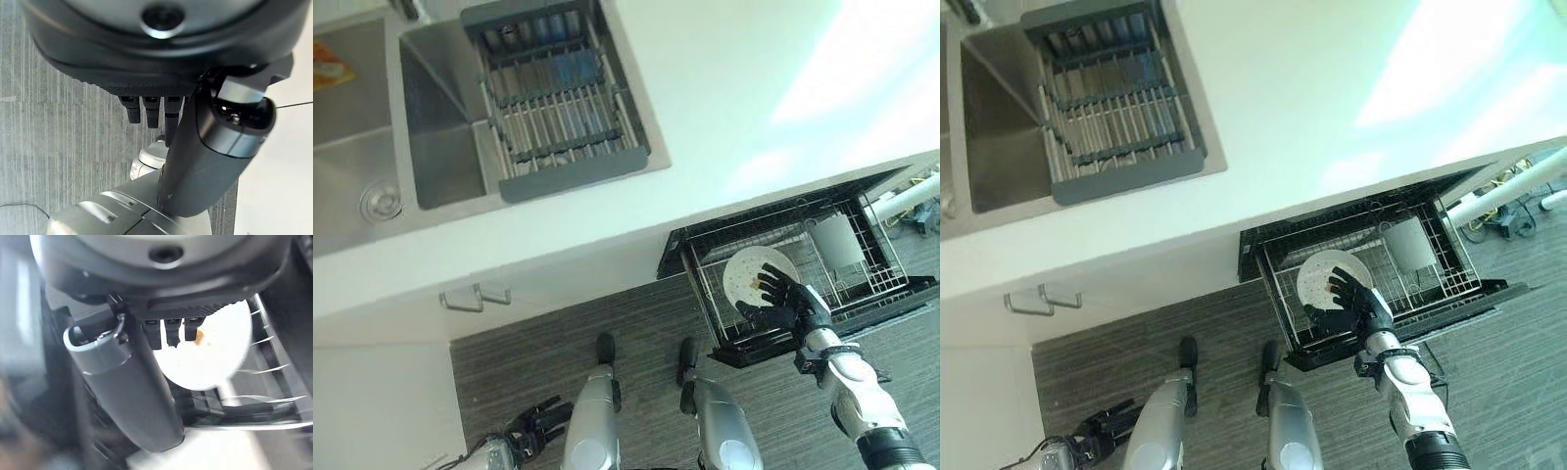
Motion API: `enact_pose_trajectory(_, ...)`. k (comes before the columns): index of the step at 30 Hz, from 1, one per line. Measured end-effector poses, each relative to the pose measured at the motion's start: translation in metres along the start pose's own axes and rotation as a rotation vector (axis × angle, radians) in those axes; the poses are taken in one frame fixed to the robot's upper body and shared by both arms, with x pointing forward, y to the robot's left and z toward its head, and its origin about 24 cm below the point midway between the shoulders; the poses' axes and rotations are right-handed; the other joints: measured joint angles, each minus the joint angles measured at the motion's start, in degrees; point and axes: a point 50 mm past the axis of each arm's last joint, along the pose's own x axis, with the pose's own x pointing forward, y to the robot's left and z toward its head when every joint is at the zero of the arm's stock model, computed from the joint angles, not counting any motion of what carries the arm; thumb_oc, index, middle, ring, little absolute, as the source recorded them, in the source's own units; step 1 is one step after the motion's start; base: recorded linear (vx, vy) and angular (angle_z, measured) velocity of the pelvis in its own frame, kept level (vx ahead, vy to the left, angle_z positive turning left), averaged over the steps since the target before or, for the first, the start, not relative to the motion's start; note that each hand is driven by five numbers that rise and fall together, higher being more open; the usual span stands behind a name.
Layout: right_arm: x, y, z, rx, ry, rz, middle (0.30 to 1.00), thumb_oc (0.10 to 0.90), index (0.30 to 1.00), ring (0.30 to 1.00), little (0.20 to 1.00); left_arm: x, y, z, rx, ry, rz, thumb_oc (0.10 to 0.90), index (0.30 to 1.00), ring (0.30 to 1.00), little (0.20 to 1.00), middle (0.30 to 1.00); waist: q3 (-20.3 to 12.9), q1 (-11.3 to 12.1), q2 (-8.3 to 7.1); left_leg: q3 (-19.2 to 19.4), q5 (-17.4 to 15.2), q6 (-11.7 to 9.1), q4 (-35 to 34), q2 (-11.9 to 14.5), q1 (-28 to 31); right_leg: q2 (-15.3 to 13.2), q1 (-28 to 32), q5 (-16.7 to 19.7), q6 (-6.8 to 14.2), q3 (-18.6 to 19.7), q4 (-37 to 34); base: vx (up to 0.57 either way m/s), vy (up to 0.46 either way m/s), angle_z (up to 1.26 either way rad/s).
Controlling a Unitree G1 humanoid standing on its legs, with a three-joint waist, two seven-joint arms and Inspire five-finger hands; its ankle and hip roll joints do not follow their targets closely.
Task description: Place the dishes in the dishwasher.
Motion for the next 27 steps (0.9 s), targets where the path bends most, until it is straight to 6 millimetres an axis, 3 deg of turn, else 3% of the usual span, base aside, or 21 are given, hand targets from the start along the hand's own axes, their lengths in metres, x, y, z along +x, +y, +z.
enact_pose_trajectory(1, -0.002, 0.003, -0.006, 0.317, -0.068, -0.049, 0.9, 0.8, 0.9, 0.9, 0.9, 0.001, 0.002, -0.021, -0.125, 0.047, 0.008, 0.8, 0.9, 0.9, 0.9, 0.9, -1.3, -0.6, 0.49, 0.9, -1.7, -0.1, 0.6, 0.1, 2.4, 0.1, 2.3, -0.2, -0.1, 0.9, -0.1, 0.19, 0.09, -0.32)
enact_pose_trajectory(2, -0.005, 0.004, -0.01, 0.435, -0.09, -0.042, 0.9, 0.8, 0.9, 0.9, 0.9, 0.0, 0.001, -0.035, -0.153, 0.08, 0.009, 0.8, 0.9, 0.9, 0.9, 0.9, -3.9, -1.3, 0.76, 1.3, -2.2, 0.0, 0.8, 0.2, 2.3, 0.0, 2.2, -0.5, -0.1, 1.0, 0.0, 0.16, 0.063, -0.25)
enact_pose_trajectory(3, -0.011, 0.0, -0.013, 0.508, -0.105, -0.028, 0.9, 0.8, 0.9, 0.9, 0.9, -0.001, 0.0, -0.044, -0.153, 0.104, 0.009, 0.8, 0.9, 0.9, 0.9, 0.9, -6.4, -1.2, 1.13, 1.5, -2.5, 0.0, 0.7, 0.1, 2.3, 0.0, 2.2, -0.5, 0.0, 1.0, 0.0, 0.1, 0.045, -0.05)
enact_pose_trajectory(6, -0.014, -0.001, -0.009, 0.703, -0.203, 0.052, 0.9, 0.8, 0.9, 0.9, 0.9, -0.004, 0.005, -0.058, -0.153, 0.136, 0.029, 0.8, 0.9, 0.9, 0.9, 0.9, -9.6, -1.3, 0.74, 1.5, -2.7, 0.0, 1.0, 0.1, 3.8, 0.0, 3.6, -0.8, 0.0, 1.0, 0.2, 0.08, 0.055, -0.01)
enact_pose_trajectory(8, -0.02, 0.006, 0.006, 0.896, -0.422, 0.16, 0.9, 0.8, 0.9, 0.9, 0.9, -0.005, 0.006, -0.068, -0.26, 0.164, 0.025, 0.8, 0.9, 0.9, 0.9, 0.9, -11.6, -1.4, 0.81, 1.7, -3.4, 0.2, 1.6, 0.1, 3.9, -0.2, 3.6, -1.4, 0.0, 1.0, 1.0, 0.12, 0.061, -0.01)
enact_pose_trajectory(10, -0.022, 0.004, 0.02, 0.964, -0.584, 0.171, 0.9, 0.8, 0.9, 0.9, 0.9, -0.007, 0.008, -0.075, -0.308, 0.183, 0.034, 0.8, 0.9, 0.9, 0.9, 0.9, -13.3, -1.3, 0.66, 1.7, -4.3, 0.0, 1.9, -0.1, 4.2, -0.5, 3.7, -2.7, 0.0, 1.1, 1.6, 0.19, 0.077, 0.07)
enact_pose_trajectory(13, -0.032, -0.055, 0.044, 1.189, -1.001, -0.118, 0.9, 0.8, 0.9, 0.9, 0.9, -0.014, 0.017, -0.097, -0.312, 0.243, 0.053, 0.8, 0.9, 0.9, 0.9, 0.9, -18.6, -1.1, 1.03, 2.0, -5.2, 0.4, 2.6, -0.8, 5.0, -1.7, 3.9, -3.9, 0.6, 1.2, 3.0, 0.13, 0.023, 0.04)
enact_pose_trajectory(15, -0.057, -0.098, 0.042, 1.223, -1.212, -0.357, 0.9, 0.8, 0.9, 0.9, 0.9, -0.018, 0.023, -0.105, -0.326, 0.272, 0.064, 0.8, 0.9, 0.9, 0.9, 0.9, -20.7, -1.3, 0.92, 2.1, -5.3, 0.4, 2.6, -0.9, 5.0, -1.8, 3.9, -4.0, 0.7, 1.2, 3.0, 0.08, -0.021, -0.02)
enact_pose_trajectory(18, -0.098, -0.142, 0.021, 1.176, -1.313, -0.792, 0.9, 0.8, 0.9, 0.9, 0.9, -0.023, 0.03, -0.113, -0.338, 0.301, 0.083, 0.8, 0.9, 0.9, 0.9, 0.9, -21.8, -2.2, 0.45, 2.3, -5.3, 0.4, 2.6, -0.8, 5.1, -1.6, 3.5, -4.1, 0.6, 1.7, 3.5, 0.09, -0.036, -0.08)
enact_pose_trajectory(21, -0.148, -0.179, -0.018, 1.162, -1.227, -1.283, 0.9, 0.8, 0.9, 0.9, 0.9, -0.028, 0.037, -0.119, -0.298, 0.337, 0.099, 0.8, 0.9, 0.9, 0.9, 0.9, -23.0, -3.1, 0.42, 2.9, -5.4, 0.3, 2.7, -0.4, 5.1, -1.2, 3.4, -4.2, 0.6, 2.2, 3.9, 0.1, -0.046, -0.14)
enact_pose_trajectory(25, -0.192, -0.186, -0.068, 1.056, -0.976, -1.565, 0.9, 0.8, 0.9, 0.9, 0.9, -0.027, 0.037, -0.119, -0.264, 0.351, 0.096, 0.8, 0.9, 0.9, 0.9, 0.9, -23.4, -4.2, 0.74, 2.9, -5.4, 0.3, 2.5, 0.0, 5.0, -0.8, 3.0, -4.1, 0.7, 2.2, 3.2, 0.04, -0.039, -0.08)
enact_pose_trajectory(27, -0.196, -0.178, -0.092, 1.093, -0.838, -1.642, 0.9, 0.8, 0.9, 0.9, 0.9, -0.028, 0.037, -0.121, -0.256, 0.359, 0.093, 0.8, 0.9, 0.9, 0.9, 0.9, -24.0, -4.2, 2.25, 3.3, -5.4, 0.4, 2.5, 1.5, 3.5, 0.4, 2.1, -4.6, 1.0, 2.2, 4.5, 0.04, -0.004, -0.12)
